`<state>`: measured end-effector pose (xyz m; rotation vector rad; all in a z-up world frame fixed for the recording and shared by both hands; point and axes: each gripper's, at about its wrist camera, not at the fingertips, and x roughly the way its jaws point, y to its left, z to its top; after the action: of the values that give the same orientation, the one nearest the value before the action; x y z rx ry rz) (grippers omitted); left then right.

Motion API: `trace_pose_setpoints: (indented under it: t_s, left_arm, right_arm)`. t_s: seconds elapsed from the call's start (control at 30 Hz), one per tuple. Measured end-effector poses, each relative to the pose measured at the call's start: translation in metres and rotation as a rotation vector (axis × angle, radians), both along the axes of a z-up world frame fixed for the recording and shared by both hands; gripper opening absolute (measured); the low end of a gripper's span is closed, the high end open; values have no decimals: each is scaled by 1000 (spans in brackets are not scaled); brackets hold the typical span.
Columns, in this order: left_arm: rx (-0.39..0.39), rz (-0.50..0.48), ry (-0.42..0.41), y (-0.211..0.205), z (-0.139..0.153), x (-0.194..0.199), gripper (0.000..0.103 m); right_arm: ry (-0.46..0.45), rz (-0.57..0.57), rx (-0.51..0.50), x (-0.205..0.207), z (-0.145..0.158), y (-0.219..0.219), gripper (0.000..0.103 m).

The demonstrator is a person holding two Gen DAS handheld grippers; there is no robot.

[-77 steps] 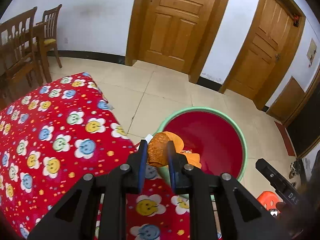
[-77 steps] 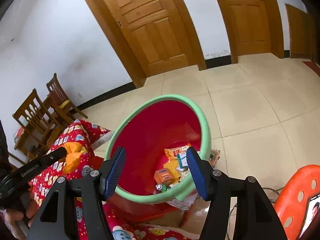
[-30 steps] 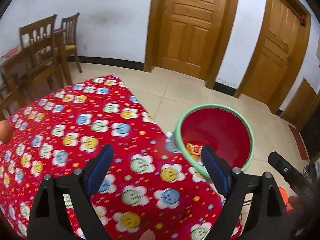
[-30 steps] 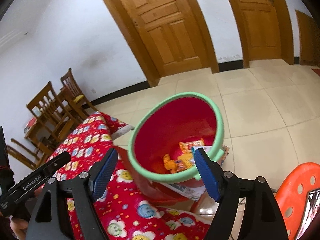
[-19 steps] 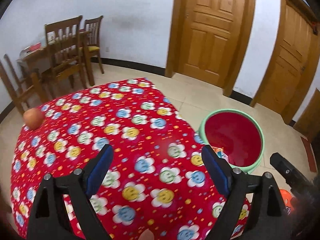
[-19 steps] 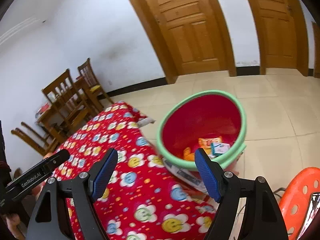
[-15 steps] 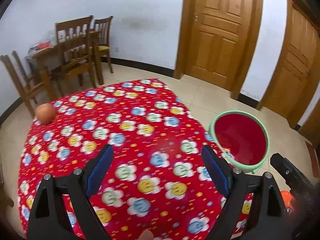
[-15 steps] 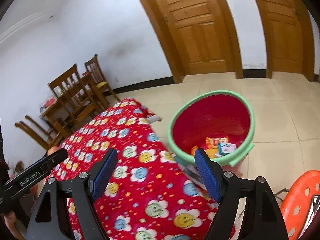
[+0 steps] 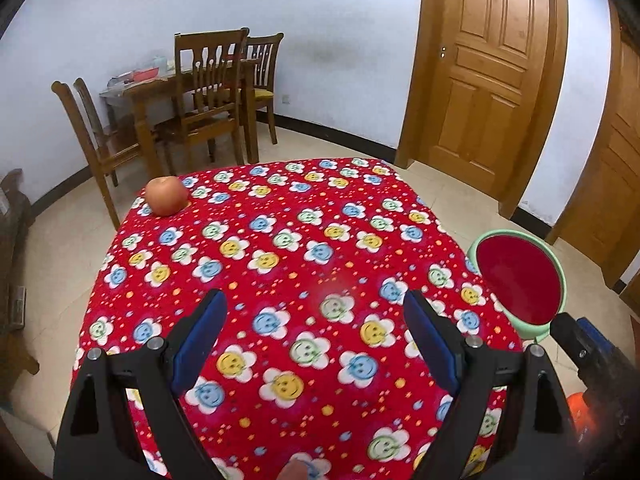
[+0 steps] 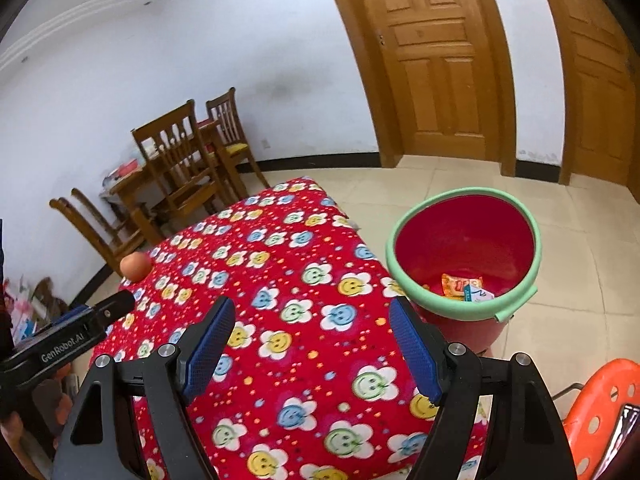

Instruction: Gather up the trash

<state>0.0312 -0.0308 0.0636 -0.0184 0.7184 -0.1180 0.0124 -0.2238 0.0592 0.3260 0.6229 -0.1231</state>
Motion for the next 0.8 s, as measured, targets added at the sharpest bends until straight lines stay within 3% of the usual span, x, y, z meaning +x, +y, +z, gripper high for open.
trace_pose_setpoints:
  t_s: [0.8]
  left_arm:
    - [-18, 20, -10, 15, 0, -19, 88]
  right_arm:
    - [-24, 15, -53, -9, 7, 21, 80]
